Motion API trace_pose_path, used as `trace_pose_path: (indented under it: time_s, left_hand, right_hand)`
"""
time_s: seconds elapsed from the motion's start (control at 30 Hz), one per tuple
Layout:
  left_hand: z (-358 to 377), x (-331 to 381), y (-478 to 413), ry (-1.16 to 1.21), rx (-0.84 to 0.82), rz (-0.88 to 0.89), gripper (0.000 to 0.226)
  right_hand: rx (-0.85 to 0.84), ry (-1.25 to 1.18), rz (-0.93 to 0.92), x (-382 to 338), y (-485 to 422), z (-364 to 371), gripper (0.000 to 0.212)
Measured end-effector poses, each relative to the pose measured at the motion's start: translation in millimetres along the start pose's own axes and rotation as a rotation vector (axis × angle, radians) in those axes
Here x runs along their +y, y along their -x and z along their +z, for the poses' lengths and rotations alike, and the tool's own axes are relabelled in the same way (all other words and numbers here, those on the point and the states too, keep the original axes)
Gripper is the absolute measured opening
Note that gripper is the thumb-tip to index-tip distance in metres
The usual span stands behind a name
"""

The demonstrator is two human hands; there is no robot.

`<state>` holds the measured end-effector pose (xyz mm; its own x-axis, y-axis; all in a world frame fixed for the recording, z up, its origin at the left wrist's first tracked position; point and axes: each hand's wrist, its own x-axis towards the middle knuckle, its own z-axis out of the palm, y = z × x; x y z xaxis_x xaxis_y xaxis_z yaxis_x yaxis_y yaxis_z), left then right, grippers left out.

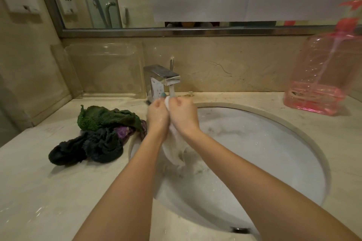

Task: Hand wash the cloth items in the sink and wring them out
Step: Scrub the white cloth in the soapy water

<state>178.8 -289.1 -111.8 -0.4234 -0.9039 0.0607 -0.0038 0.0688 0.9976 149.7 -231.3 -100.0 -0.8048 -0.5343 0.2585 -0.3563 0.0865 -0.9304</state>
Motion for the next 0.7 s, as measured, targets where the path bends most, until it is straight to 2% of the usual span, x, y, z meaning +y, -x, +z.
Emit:
trace_pose_path:
  time_s: [0.07,0.2,0.3,0.37,0.43,0.47,0.53,0.6,0.7]
  left_hand:
    - [-1.4,-1.4,0.0,-0.028,-0.011,-0.014,0.02]
    - [15.1,5.9,16.9,0.109,-0.2,0.035,0.029]
    - [15.4,1.4,15.0,0.118,-0.14,0.1,0.028]
    - [7.9,-5.6,4.7,0.059,-0.069,0.08,0.028]
    - [0.0,-10.6,-7.0,0.05,-0.028,0.004,0.034]
    - [-3.1,-11.6,-10.8,0.047,-0.009,-0.025,0.036]
    - [-6.0,-10.1,-12.8,0.058,0.005,-0.048,0.037]
    - [-6.8,-8.7,-11.3,0.148,-0.029,-0.072,0.034]
    - [-7.9,-7.4,-9.0,0.247,-0.117,-0.052,0.028]
  right_hand:
    - [-0.025,0.014,0.022,5.5,-5.0,-1.2,0.041]
    - [0.043,0.011,0.07,27.5,-27.2,-24.9,0.042]
    - [0.05,0.055,0.087,42.9,-37.3,-38.1,0.049]
    - [0.038,0.071,0.153,52.6,-43.0,-46.2,0.046]
    - [-0.062,0.045,0.225,60.4,-47.9,-53.9,0.058]
    - [-0.146,0.096,0.237,61.2,-47.8,-58.0,0.067]
    - [-0.307,0.255,0.197,62.4,-46.6,-62.0,0.071]
    - [-0.339,0.263,0.112,60.1,-41.0,-61.3,0.059]
    - [-0.44,0.077,0.08,58.7,-33.5,-53.5,0.026]
